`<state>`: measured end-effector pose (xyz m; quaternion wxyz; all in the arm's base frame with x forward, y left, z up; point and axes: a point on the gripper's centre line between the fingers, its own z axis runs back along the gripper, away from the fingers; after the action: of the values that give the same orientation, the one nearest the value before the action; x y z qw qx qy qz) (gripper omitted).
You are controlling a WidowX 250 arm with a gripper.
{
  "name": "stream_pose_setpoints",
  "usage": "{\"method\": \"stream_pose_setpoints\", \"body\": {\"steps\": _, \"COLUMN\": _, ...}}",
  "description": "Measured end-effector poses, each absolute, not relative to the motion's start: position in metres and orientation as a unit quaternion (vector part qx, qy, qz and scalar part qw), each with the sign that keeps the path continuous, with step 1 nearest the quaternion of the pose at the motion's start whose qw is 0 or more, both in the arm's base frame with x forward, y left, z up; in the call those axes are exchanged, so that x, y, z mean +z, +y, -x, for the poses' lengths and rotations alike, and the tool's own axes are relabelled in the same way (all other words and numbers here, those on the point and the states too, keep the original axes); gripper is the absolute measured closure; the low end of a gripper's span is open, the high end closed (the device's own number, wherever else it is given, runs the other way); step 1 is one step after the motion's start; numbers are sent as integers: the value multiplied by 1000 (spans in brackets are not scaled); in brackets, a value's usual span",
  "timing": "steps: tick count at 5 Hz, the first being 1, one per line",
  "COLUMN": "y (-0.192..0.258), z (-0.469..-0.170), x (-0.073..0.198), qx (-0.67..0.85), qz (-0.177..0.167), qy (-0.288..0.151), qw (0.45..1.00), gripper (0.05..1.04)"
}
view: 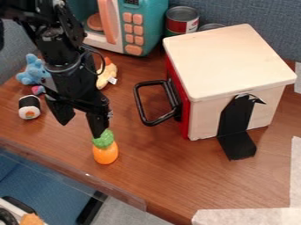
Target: Move the white toy to the top of the drawer
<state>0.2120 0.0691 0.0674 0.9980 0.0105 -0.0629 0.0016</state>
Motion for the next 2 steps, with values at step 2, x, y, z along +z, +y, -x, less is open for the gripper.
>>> {"method": "stream_pose_setpoints", "body": {"steps": 2, "y": 89, "z": -251, "x": 55, "qx": 34, "qz": -4, "qy": -42, "qw": 999, "gripper": 83}}
